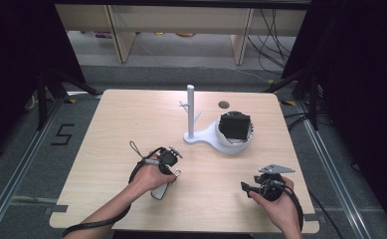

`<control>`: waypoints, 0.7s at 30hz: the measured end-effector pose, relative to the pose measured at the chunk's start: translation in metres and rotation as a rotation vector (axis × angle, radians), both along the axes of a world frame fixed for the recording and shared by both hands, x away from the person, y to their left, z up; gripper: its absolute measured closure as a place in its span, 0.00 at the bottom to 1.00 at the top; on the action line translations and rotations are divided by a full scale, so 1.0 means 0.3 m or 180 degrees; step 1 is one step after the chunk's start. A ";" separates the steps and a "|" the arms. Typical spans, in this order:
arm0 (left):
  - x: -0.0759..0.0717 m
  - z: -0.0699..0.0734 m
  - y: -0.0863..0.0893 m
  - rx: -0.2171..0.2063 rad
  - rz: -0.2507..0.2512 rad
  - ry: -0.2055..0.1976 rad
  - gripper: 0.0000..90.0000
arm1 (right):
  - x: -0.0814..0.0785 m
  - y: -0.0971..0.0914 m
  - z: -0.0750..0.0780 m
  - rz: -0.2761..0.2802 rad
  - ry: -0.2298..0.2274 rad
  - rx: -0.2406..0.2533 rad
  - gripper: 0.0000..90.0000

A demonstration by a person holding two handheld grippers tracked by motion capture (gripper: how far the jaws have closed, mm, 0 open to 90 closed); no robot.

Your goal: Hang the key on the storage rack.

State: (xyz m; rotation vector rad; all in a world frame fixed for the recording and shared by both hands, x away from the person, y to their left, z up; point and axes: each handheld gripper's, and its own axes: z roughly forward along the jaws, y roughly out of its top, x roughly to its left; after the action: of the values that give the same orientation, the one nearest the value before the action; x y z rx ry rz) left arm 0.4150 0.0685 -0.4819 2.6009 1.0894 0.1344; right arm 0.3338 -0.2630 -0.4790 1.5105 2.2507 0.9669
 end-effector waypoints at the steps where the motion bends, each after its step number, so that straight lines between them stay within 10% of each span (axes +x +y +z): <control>1: 0.003 0.003 -0.003 0.0037 -0.0002 0.0025 0.79 | 0.001 -0.002 -0.001 0.0018 -0.0025 -0.0035 0.46; 21: 0.028 0.011 -0.055 0.0334 -0.0170 0.0220 0.79 | -0.002 0.000 -0.008 0.0076 0.0006 -0.0067 0.46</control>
State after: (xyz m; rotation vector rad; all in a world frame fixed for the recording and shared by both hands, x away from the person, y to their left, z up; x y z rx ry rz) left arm 0.4236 0.0520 -0.4785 2.7446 1.0616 0.0923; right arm 0.3332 -0.2630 -0.4813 1.4798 2.2779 0.9457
